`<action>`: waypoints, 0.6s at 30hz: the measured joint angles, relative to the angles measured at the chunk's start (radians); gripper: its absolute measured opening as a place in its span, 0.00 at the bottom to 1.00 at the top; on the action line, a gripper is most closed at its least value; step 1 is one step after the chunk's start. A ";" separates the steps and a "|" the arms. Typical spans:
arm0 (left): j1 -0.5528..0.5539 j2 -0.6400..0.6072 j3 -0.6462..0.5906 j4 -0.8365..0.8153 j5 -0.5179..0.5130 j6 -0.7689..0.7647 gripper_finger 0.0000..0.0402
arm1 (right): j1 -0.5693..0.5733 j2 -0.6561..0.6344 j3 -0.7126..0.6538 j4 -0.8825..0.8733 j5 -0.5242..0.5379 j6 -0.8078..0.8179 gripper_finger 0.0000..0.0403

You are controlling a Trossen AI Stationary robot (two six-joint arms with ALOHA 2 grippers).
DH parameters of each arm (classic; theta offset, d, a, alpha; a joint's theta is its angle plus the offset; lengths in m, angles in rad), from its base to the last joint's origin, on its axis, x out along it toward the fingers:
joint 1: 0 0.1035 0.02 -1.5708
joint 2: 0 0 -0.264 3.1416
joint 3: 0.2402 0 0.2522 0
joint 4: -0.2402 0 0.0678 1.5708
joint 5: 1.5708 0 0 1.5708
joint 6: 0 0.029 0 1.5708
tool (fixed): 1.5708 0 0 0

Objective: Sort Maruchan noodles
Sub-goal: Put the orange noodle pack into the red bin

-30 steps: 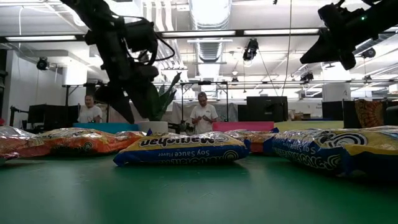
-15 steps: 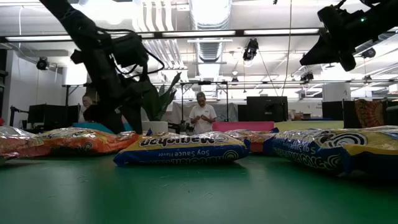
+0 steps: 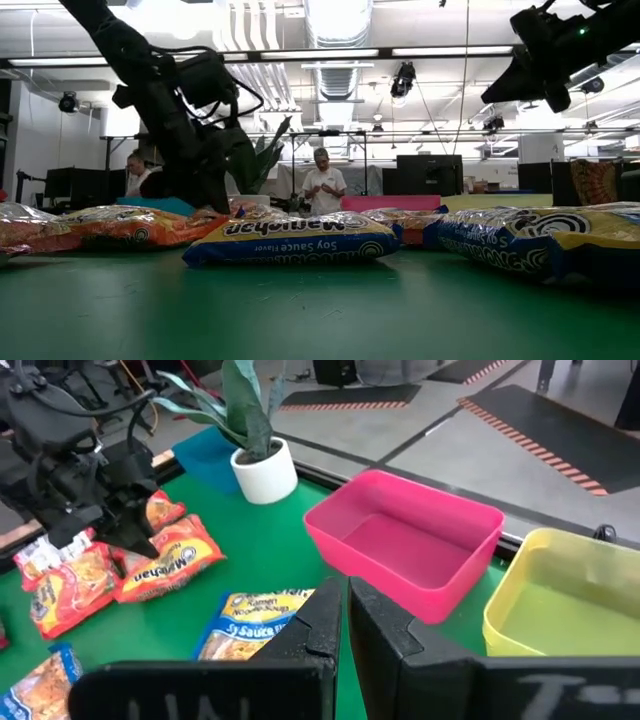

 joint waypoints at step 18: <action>-0.171 -0.023 0.250 -0.023 -0.145 0.437 0.01 | 0.000 0.000 0.006 0.053 0.000 -0.083 0.03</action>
